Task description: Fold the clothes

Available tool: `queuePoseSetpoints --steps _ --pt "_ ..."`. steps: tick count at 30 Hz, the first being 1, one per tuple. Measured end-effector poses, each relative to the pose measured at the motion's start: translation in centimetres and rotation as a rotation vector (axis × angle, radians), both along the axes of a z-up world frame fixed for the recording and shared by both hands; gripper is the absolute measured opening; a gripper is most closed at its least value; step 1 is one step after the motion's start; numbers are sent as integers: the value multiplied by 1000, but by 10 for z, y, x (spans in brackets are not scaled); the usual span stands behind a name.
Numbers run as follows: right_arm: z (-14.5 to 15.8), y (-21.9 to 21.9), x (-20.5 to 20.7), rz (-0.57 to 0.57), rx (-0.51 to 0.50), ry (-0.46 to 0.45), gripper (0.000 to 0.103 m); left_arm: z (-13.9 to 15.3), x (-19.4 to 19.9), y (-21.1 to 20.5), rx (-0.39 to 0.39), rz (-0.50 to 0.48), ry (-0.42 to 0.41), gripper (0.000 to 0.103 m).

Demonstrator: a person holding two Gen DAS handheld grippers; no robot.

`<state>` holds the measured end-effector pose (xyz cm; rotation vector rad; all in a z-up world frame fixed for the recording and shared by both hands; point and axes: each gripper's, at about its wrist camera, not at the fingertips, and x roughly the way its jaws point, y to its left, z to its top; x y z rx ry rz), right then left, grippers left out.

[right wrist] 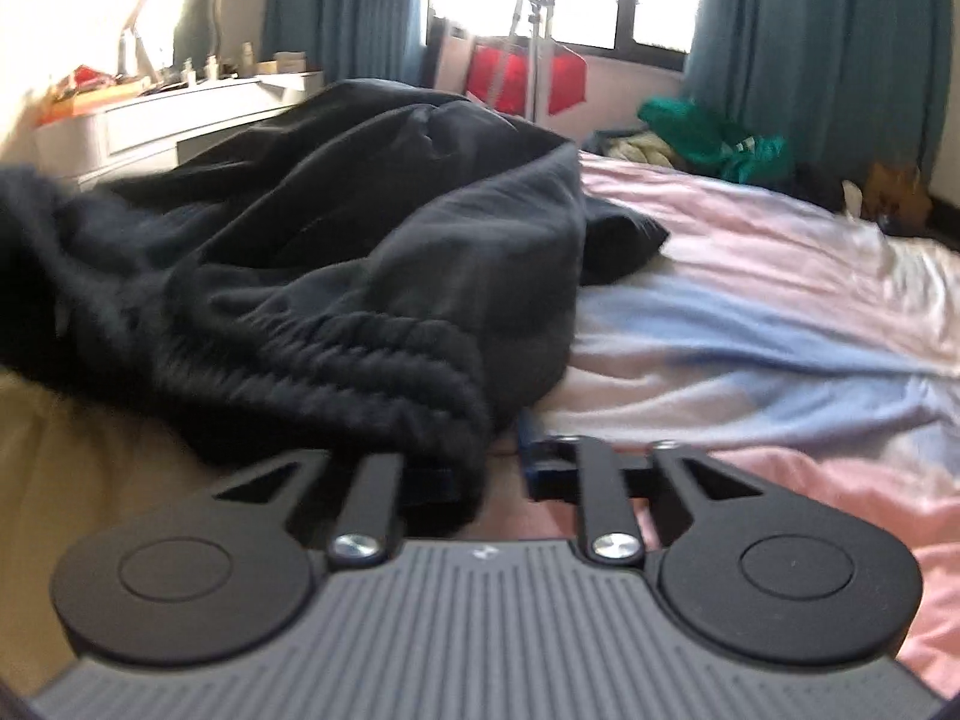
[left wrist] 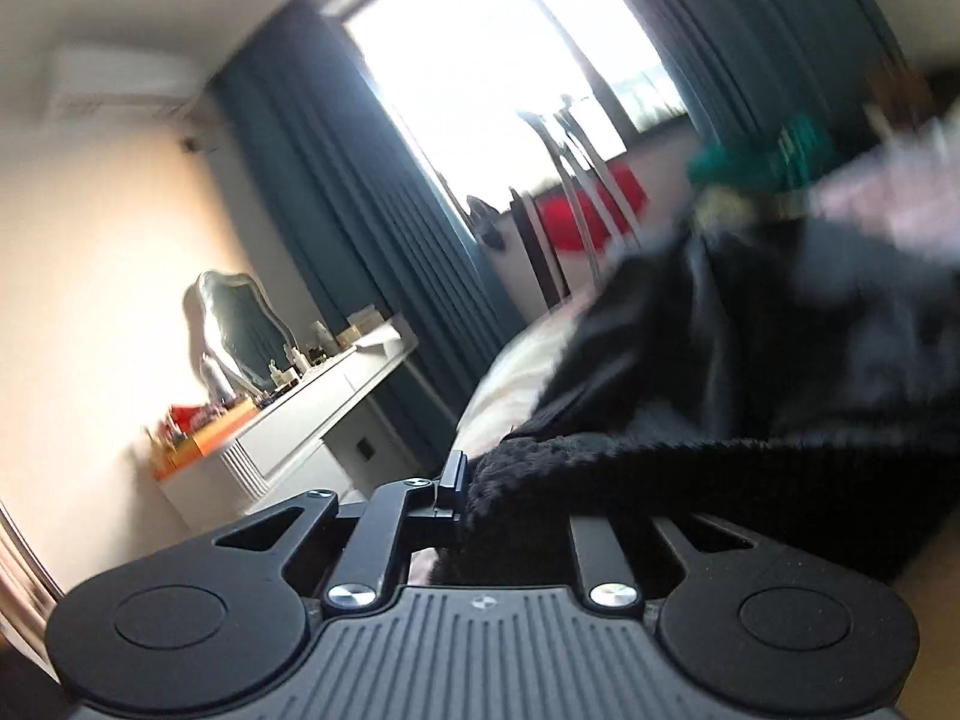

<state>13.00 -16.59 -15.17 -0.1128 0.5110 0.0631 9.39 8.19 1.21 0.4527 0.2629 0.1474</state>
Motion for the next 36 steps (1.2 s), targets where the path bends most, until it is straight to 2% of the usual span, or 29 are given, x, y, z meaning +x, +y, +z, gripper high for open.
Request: queuePoseSetpoints --steps 2,4,6,9,10,12,15,17,20,22,23,24,25,28,29,31,32,33,34,35,36 --pt "13 1 -8 -14 -14 -47 10 23 -6 12 -128 -8 -41 12" --pt "35 -4 -20 -31 17 -102 10 41 -15 31 -273 -19 -67 12" --pt "57 -7 -34 -42 36 -163 10 56 -21 53 -438 -11 -65 12" --pt "74 4 -56 -16 -74 -239 10 67 -15 79 -595 19 -15 12" --pt "77 10 -62 -2 -121 -255 10 63 -10 86 -607 41 11 12" --pt "63 15 -58 41 -142 -179 11 55 2 96 -595 101 73 12" --pt "32 19 -46 83 -166 -50 16 41 20 98 -511 168 156 14" --pt "16 21 -38 84 -183 -4 19 31 29 95 -471 202 200 14" --pt "10 18 -33 67 -147 14 28 24 38 93 -440 235 244 16" --pt "9 11 -31 16 -82 24 45 12 36 87 -424 261 258 25" --pt "5 6 -29 -15 -62 28 50 1 25 81 -412 289 257 34" --pt "1 2 -28 -47 -48 32 60 -12 10 75 -399 321 253 42" --pt "-4 -3 -27 -80 -34 36 63 -14 10 75 -393 330 252 43" --pt "-8 -14 -21 -84 28 30 61 -29 5 66 -402 324 257 39" --pt "-7 -15 -19 -80 38 23 56 -33 4 64 -405 319 261 38" --pt "-5 -13 -19 -41 64 44 22 -43 8 60 -417 305 293 37" --pt "-5 -10 -20 -24 78 66 20 -50 10 58 -423 302 326 35" --pt "-5 -7 -22 -13 70 70 20 -57 13 57 -429 299 359 27" --pt "-5 -6 -26 -6 52 65 18 -63 16 56 -434 297 380 26" --pt "-5 -5 -29 -5 44 64 17 -63 16 56 -433 295 374 26" --pt "-3 -6 -31 -11 57 65 16 -63 17 57 -436 292 369 20"
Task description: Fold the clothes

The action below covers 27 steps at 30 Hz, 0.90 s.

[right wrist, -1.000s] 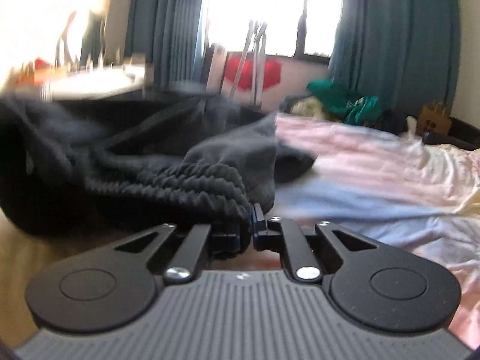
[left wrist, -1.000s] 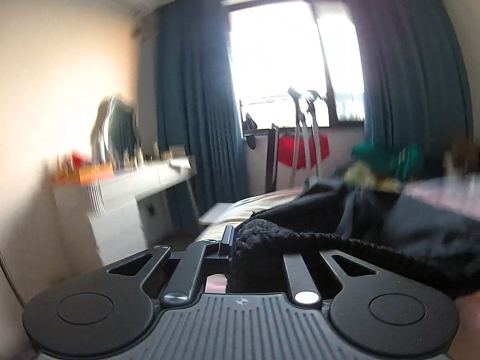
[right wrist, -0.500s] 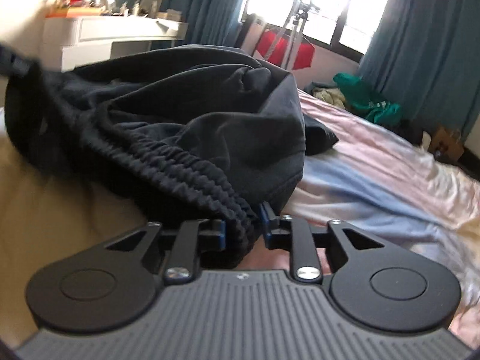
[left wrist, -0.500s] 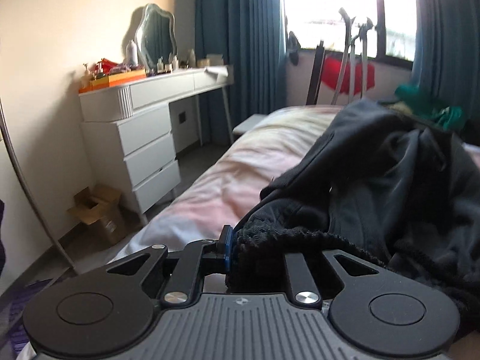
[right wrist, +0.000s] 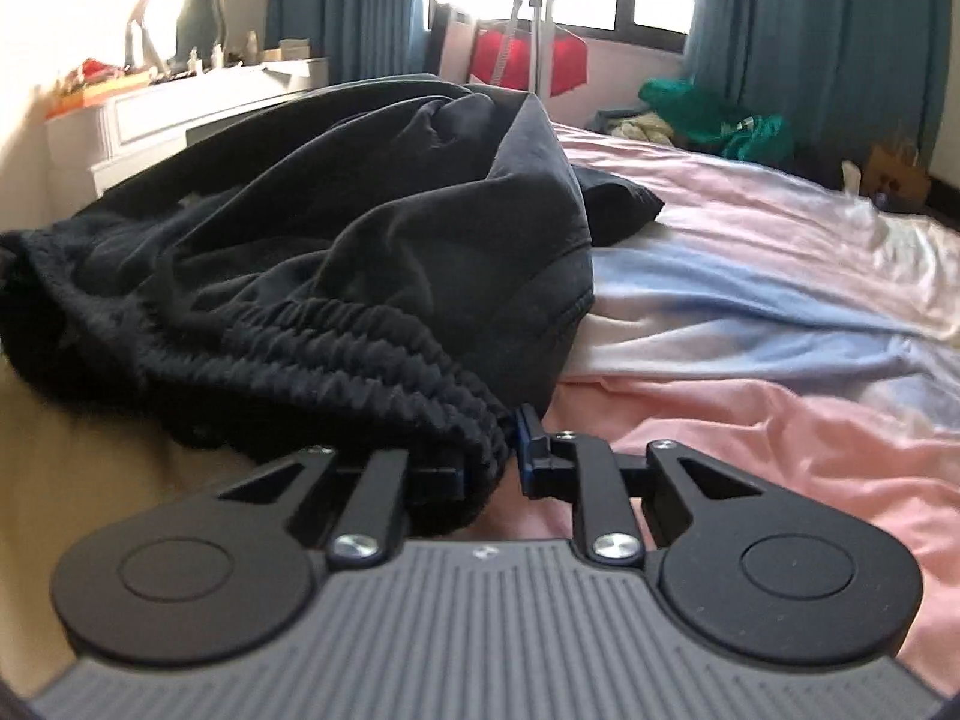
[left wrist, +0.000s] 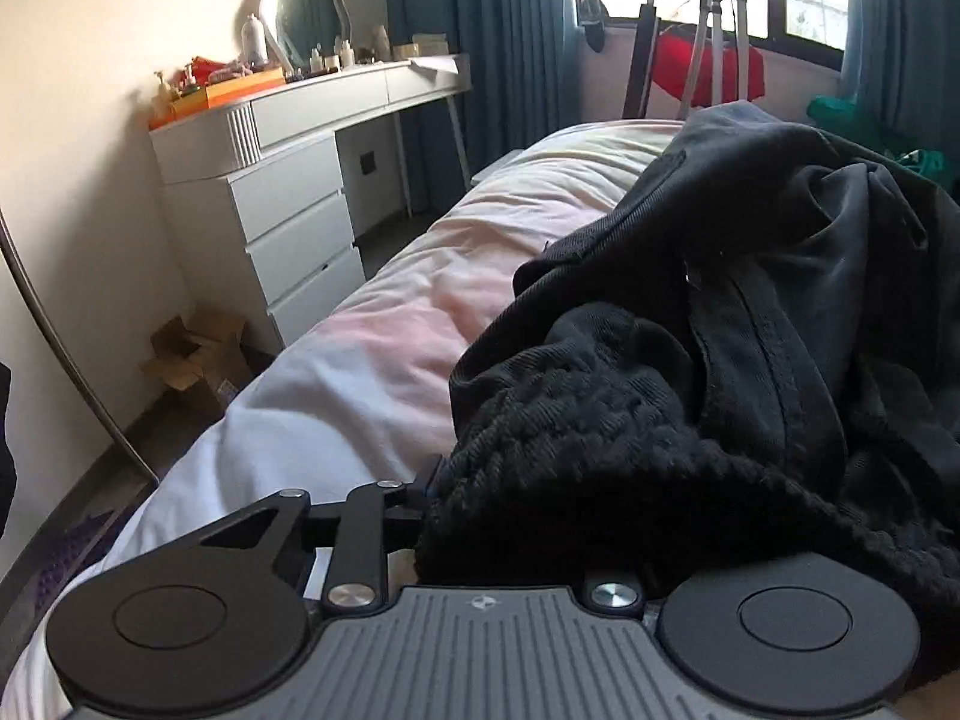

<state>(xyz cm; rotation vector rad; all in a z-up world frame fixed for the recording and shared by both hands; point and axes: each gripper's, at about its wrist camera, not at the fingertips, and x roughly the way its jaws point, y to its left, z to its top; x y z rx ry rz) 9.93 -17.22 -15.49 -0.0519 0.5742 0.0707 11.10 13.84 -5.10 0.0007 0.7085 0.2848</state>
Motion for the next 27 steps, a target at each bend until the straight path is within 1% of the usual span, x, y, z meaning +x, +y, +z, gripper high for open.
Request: queuePoseSetpoints --steps 2,4,7,9,11,14,17,20,21,22,24,26,27 --pt "5 -3 -4 -14 36 0 16 4 2 4 -24 -2 -13 11" --pt "13 -2 -9 -13 54 -9 15 17 2 16 -67 26 -61 10" --pt "27 5 -19 31 83 -19 15 50 3 45 -140 68 -160 9" --pt "35 18 -25 86 103 -28 15 79 6 64 -144 64 -220 9" --pt "42 40 -29 173 156 -25 15 110 12 83 -117 63 -274 9" --pt "48 90 -25 310 171 -6 15 152 28 120 -162 76 -314 9" --pt "56 142 -17 422 250 -11 16 177 49 154 -159 115 -339 9" --pt "56 184 -3 481 382 13 16 170 80 189 -114 171 -301 9" --pt "52 195 2 488 413 27 16 165 90 201 -104 188 -282 9" --pt "44 206 8 490 431 45 16 151 99 211 -113 198 -246 9" --pt "24 219 20 475 430 84 17 117 116 232 -159 209 -174 9" --pt "1 223 30 467 447 130 17 81 121 246 -236 217 -131 10" --pt "-5 223 32 472 456 131 18 65 121 251 -271 220 -116 10"
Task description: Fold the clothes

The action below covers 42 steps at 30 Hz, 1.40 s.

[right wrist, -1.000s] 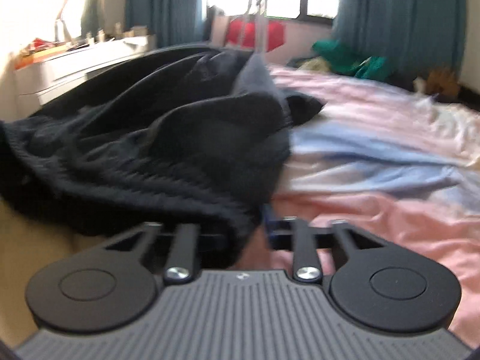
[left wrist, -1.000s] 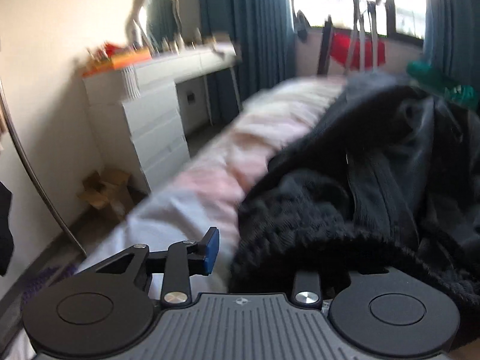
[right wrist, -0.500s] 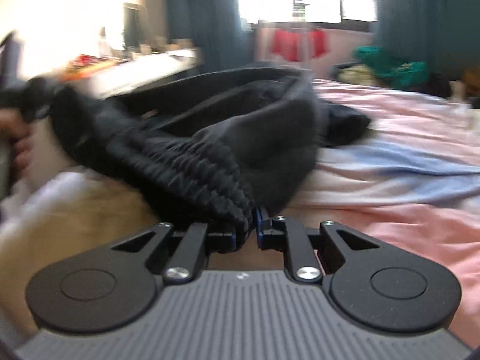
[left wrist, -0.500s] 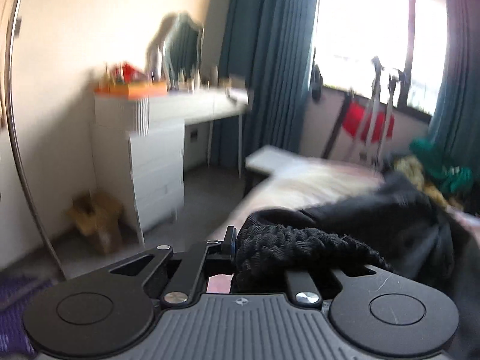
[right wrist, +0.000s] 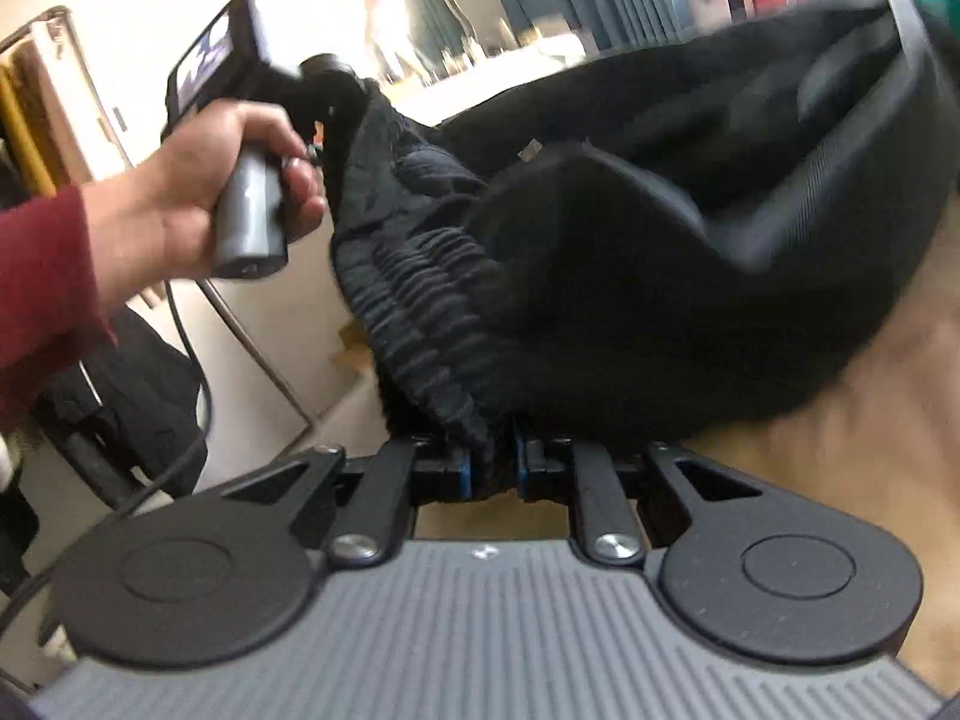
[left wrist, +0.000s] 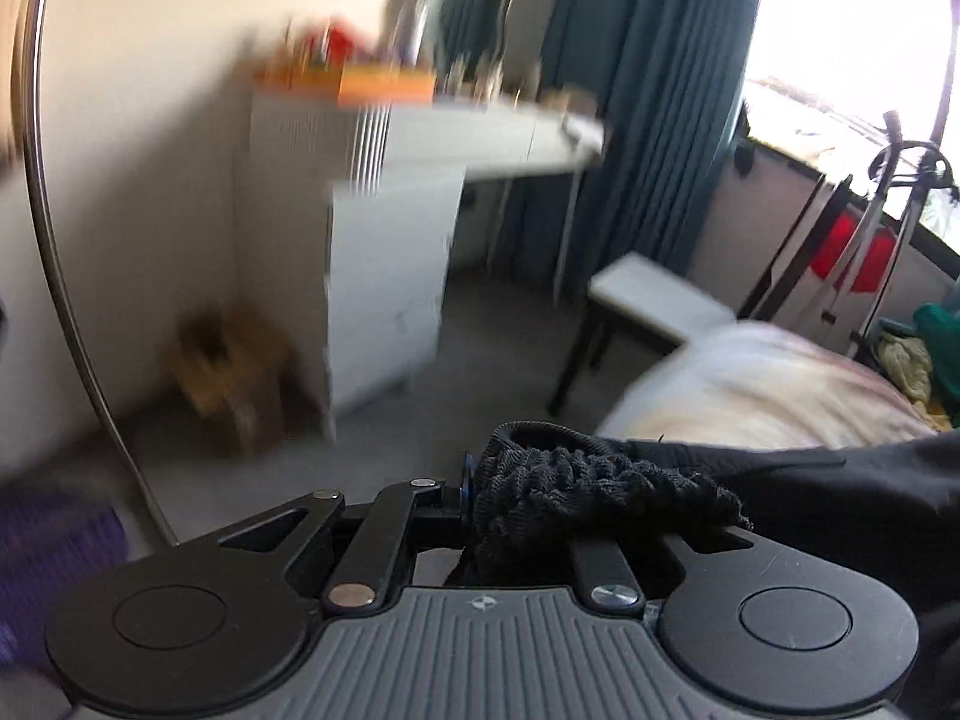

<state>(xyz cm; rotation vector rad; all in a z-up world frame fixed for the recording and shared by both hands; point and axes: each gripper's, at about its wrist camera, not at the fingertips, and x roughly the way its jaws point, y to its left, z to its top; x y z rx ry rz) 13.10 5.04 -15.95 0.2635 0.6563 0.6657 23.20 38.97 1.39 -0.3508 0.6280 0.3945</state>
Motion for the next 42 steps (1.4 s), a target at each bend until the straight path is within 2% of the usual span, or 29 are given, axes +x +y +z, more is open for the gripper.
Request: queuePoseSetpoints --steps 2,4,7,8,9,10,11,12,13,16,18,20,24,30,32,36,38,42 --pt "-4 -2 1 13 15 -16 20 -17 -3 7 -38 -6 -10 10" --pt "-3 -3 2 23 11 -28 23 -20 -10 15 -76 -18 -33 10" --pt "0 -3 -1 29 -2 -50 26 -14 -21 27 -112 -17 -50 19" --pt "1 -3 -2 33 -4 -55 28 -11 -24 31 -119 -13 -46 30" --pt "3 -4 -3 39 -5 -58 38 -9 -28 34 -117 -14 -31 43" --pt "4 -4 -4 45 -5 -61 51 -8 -36 31 -111 -24 -13 53" --pt "6 -4 -6 50 -8 -61 60 -8 -44 29 -105 -34 5 74" --pt "9 -4 -10 49 -13 -65 81 -7 -52 27 -92 -41 21 85" --pt "12 -4 -16 44 -18 -71 89 -4 -62 26 -61 -40 32 85" --pt "20 -6 -33 43 -29 -73 87 7 -98 22 4 -17 44 89" --pt "30 -13 -44 33 -39 -81 87 18 -121 14 1 -19 28 89" --pt "43 -23 -53 16 -43 -116 87 31 -147 2 -10 -16 -17 89" --pt "66 -51 -57 -57 -45 -197 87 53 -193 -45 -79 -48 -143 88" --pt "100 -116 -72 -182 -84 -306 87 79 -229 -145 -48 -176 -313 88" --pt "108 -143 -74 -230 -102 -323 87 84 -234 -173 -38 -226 -338 88" --pt "123 -195 -75 -330 -140 -351 87 79 -235 -227 29 -295 -364 88" --pt "126 -214 -70 -378 -154 -353 87 65 -235 -247 37 -337 -365 88" --pt "121 -250 -65 -444 -116 -369 87 31 -230 -276 36 -425 -340 88"
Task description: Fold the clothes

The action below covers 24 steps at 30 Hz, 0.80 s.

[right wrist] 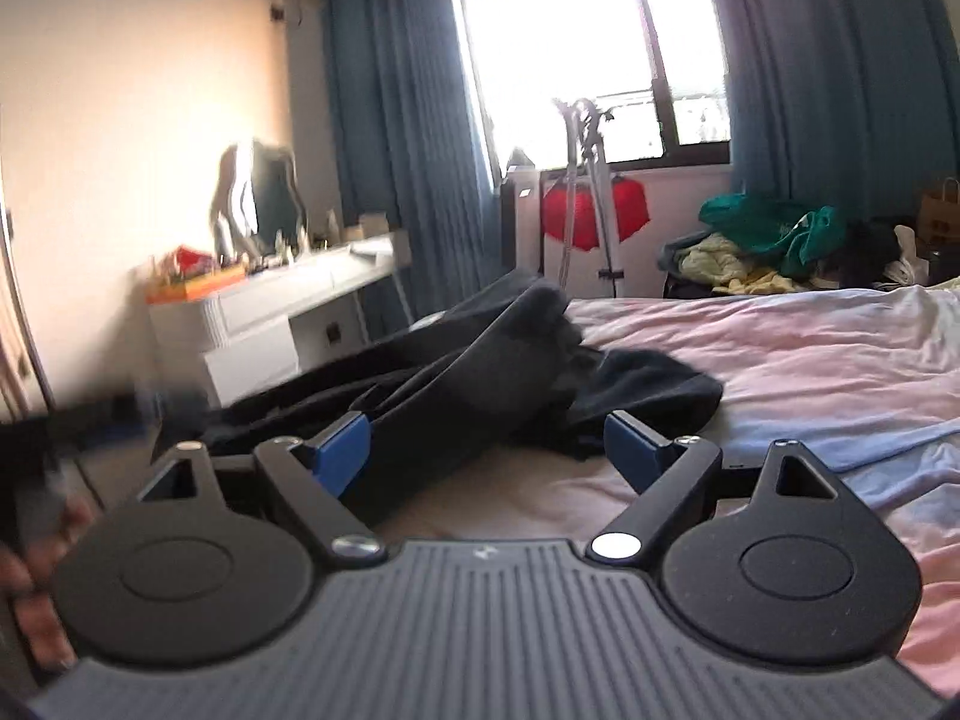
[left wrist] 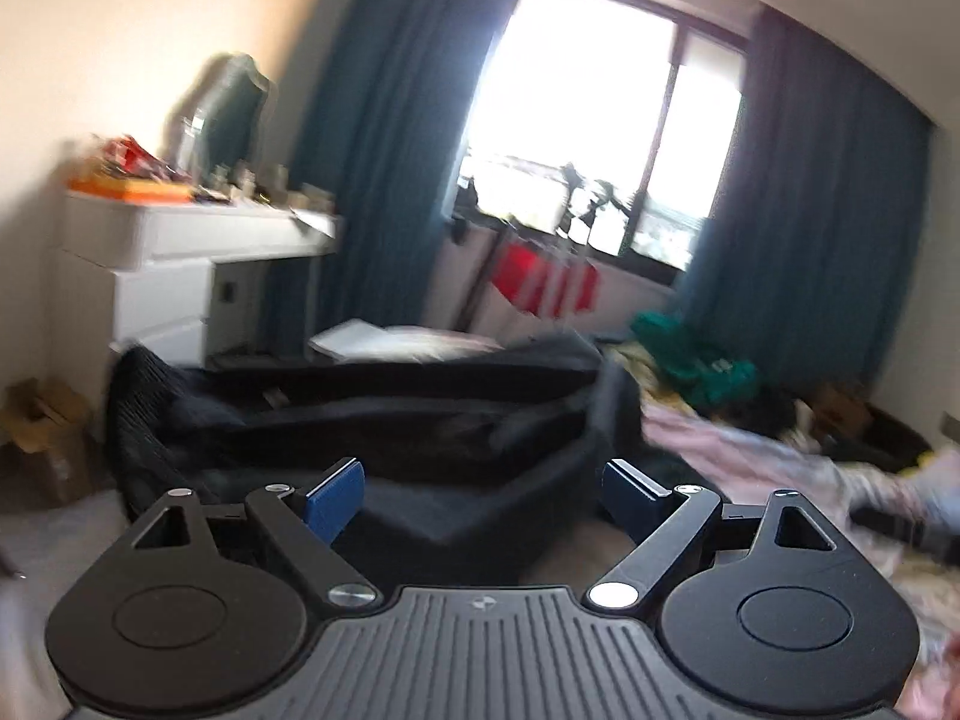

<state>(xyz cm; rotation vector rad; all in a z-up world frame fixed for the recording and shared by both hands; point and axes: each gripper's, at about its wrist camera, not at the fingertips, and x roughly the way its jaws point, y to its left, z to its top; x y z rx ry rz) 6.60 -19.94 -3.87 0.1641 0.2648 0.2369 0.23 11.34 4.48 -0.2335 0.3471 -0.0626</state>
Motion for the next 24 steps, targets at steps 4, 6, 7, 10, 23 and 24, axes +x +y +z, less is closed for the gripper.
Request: queuePoseSetpoints --steps 4,6,7,10,23,24 --pt "-14 -15 5 -43 5 -3 87 -14 6 -16 101 -12 29 88" --pt "-17 -16 6 -58 7 10 87 -17 7 -18 121 -15 7 91" --pt "-18 -16 6 -66 9 18 87 -19 8 -18 122 -17 -1 91" --pt "-18 -19 6 -76 30 38 87 -26 13 -24 108 -20 0 90" --pt "-15 -61 -2 -161 233 108 87 -48 65 -58 137 -177 121 62" --pt "-14 -65 -3 -169 244 101 87 -48 76 -63 150 -181 125 62"
